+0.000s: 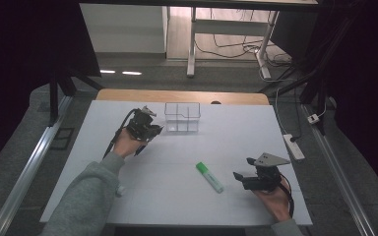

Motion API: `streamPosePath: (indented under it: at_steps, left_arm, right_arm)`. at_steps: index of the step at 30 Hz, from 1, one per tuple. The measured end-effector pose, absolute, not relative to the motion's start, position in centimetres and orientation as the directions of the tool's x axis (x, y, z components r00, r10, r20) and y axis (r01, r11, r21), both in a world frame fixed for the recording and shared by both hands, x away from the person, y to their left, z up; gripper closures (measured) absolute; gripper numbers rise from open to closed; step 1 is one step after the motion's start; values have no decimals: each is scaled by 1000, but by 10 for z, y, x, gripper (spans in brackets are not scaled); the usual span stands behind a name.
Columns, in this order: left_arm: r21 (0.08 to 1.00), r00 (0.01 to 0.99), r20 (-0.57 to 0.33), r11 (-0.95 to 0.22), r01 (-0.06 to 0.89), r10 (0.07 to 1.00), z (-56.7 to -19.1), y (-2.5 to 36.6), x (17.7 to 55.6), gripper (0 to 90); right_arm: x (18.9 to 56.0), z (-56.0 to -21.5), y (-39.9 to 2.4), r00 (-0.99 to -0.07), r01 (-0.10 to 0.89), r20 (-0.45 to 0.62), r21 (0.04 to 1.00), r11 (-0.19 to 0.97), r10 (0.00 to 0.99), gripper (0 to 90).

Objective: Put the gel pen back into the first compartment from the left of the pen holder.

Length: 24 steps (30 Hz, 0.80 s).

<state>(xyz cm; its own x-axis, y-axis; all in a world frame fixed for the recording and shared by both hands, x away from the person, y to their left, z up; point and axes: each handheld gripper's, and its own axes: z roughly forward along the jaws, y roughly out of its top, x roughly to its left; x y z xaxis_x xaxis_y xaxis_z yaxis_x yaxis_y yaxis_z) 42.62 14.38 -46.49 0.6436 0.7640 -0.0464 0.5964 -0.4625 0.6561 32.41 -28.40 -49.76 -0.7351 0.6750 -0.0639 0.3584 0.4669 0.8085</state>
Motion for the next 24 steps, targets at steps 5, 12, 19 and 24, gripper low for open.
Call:
streamPosePath:
  at_steps: [5,12,19,24]
  left_arm:
    - [686,637,-70,-427,589,767,-459,150,423,798]
    - [729,635,-94,-381,568,767,-451,156,418,798]
    - [757,637,-104,-355,549,764,-444,162,412,798]
    - [780,638,-114,-330,532,761,-439,167,407,798]
  right_arm:
    - [324,-498,-284,-736,357,-64,809,467,674,220]
    - [324,-497,-285,-733,365,-61,805,468,677,220]
    - [323,-497,-285,-735,367,-54,807,462,676,220]
    - [324,-497,-285,-736,362,-55,810,461,674,221]
